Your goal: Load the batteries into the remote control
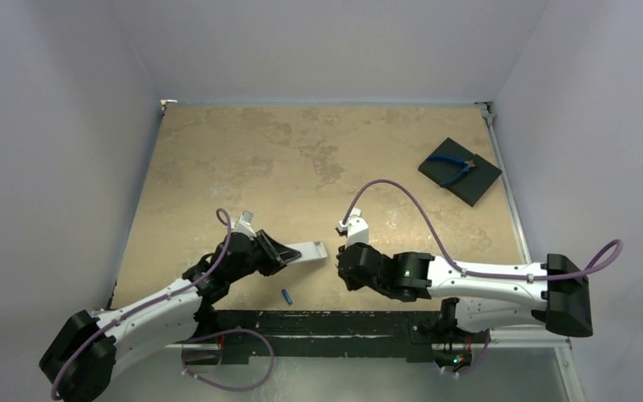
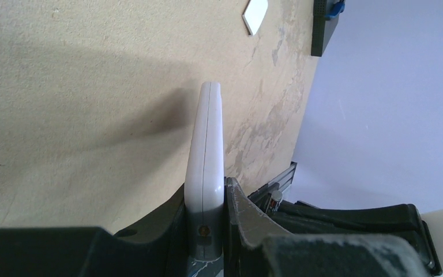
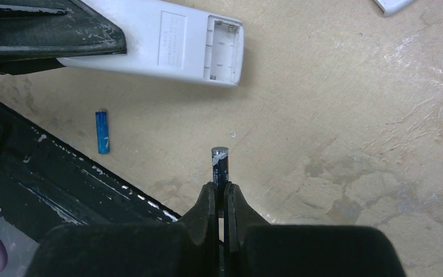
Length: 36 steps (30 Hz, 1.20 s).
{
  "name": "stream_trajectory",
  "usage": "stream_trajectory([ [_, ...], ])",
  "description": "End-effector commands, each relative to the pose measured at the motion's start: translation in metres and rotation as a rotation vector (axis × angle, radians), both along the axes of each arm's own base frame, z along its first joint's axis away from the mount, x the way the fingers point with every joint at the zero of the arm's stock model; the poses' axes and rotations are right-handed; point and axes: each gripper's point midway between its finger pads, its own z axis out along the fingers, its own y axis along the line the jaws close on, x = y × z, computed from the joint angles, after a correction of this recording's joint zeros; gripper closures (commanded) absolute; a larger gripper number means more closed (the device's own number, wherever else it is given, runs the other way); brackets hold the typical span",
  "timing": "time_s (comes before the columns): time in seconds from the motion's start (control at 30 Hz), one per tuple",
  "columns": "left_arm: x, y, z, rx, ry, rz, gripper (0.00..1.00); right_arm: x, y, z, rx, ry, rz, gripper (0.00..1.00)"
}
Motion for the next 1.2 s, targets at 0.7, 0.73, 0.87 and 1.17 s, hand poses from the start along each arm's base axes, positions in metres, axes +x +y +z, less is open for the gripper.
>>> stream_trajectory([
  [0.7, 0.003, -0.060, 0.003, 0.047, -0.045, -0.076, 0.59, -0.002, -0.007, 0.001, 0.044, -0.017, -0.004, 1.00],
  [0.73, 0.003, -0.060, 0.004, 0.049, -0.046, -0.077, 0.57, -0.002, -0.008, 0.001, 0.043, -0.017, -0.004, 1.00],
  [0.87, -0.002, -0.061, 0.002, 0.079, -0.037, -0.084, 0.50, -0.003, -0.009, 0.002, 0.047, -0.014, -0.007, 1.00],
  [1.17, -0.016, -0.061, -0.003, 0.166, -0.007, -0.121, 0.49, -0.004, -0.013, -0.001, 0.048, -0.010, -0.013, 1.00],
])
